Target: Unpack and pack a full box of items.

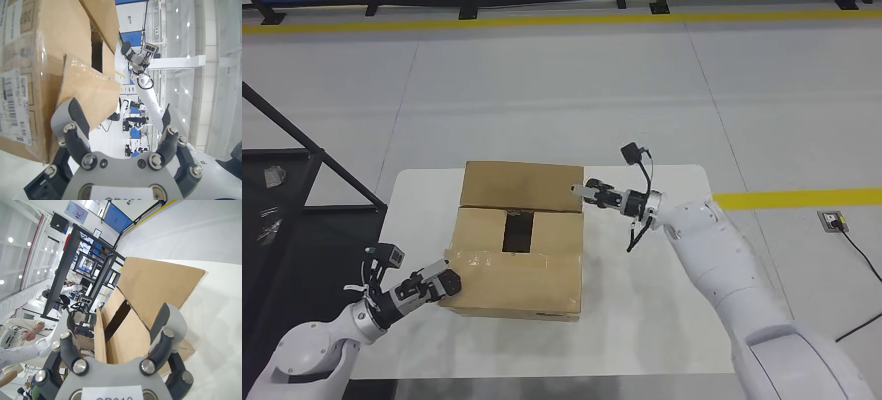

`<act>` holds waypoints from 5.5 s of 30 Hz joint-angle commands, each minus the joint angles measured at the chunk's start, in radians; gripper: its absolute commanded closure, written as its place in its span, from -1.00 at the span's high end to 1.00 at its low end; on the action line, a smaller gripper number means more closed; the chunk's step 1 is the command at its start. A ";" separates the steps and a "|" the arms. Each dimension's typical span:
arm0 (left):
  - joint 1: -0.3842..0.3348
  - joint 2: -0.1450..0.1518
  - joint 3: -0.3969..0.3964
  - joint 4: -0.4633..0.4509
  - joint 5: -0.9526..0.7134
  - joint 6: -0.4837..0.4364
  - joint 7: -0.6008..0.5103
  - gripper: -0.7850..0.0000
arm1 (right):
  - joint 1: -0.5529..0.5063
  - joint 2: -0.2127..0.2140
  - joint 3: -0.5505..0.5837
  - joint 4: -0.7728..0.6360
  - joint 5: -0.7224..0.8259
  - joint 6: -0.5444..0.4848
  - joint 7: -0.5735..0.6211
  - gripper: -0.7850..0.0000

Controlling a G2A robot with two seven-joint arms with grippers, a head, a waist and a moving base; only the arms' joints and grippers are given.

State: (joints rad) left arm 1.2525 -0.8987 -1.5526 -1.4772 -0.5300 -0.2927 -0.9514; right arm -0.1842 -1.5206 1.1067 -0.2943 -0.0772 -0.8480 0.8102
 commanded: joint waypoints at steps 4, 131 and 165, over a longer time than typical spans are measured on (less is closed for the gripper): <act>-0.004 -0.002 0.005 -0.001 0.002 0.001 -0.003 1.00 | -0.003 -0.009 -0.041 -0.025 -0.106 0.150 -0.117 1.00; -0.163 -0.126 0.171 0.412 -0.119 0.162 0.487 1.00 | -0.241 0.101 -0.129 -0.349 0.479 0.322 0.460 1.00; -0.061 -0.113 0.038 0.335 -0.084 0.144 0.328 1.00 | -0.241 0.101 -0.129 -0.349 0.479 0.322 0.460 1.00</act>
State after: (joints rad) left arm 1.1936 -1.0103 -1.5203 -1.1427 -0.6298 -0.1503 -0.6335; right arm -0.4250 -1.4196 0.9775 -0.6434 0.4021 -0.5259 1.2707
